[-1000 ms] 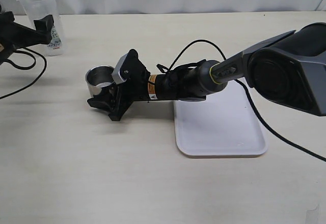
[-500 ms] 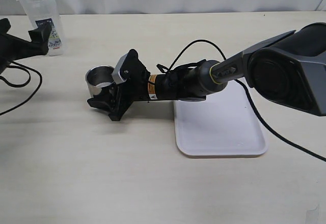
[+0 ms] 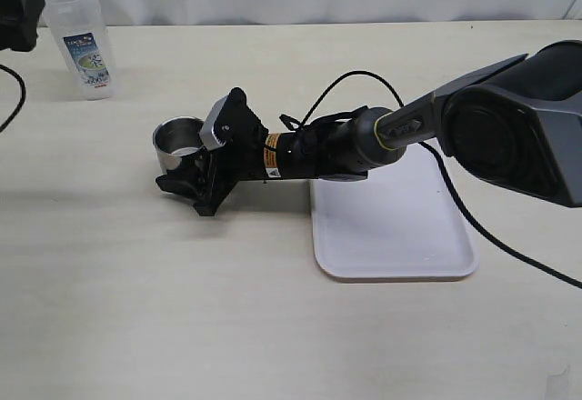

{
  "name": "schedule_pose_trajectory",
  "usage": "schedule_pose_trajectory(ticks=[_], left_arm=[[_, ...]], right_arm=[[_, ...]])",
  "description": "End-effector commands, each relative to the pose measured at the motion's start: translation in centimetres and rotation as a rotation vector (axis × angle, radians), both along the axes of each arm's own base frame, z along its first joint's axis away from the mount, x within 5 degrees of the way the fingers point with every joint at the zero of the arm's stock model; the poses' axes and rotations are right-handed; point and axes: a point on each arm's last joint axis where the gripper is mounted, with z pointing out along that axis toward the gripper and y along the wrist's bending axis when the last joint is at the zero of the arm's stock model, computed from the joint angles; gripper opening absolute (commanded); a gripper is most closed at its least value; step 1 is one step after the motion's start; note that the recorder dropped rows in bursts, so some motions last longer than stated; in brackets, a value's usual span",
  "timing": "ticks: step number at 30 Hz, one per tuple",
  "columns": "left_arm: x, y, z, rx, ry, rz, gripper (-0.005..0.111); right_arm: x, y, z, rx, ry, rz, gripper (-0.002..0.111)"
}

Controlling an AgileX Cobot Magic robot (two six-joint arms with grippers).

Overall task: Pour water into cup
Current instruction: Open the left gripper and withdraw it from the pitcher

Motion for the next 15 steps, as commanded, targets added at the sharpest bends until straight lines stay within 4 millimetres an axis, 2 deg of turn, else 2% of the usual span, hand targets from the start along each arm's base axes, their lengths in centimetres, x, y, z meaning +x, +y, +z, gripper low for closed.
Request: schedule_pose_trajectory(ticks=[1,10,15], left_arm=[[-2.1,0.1,2.4,0.011,0.05,0.017,0.093],[-6.5,-0.3,7.5,-0.019,0.024,0.013,0.093],[-8.7,0.0,9.4,-0.031,-0.008,0.071,0.093]], right_arm=[[0.1,-0.1,-0.3,-0.019,0.008,-0.008,0.004],[0.1,-0.1,-0.3,-0.019,0.008,-0.008,0.004],[0.1,-0.1,-0.3,-0.019,0.008,-0.008,0.004]])
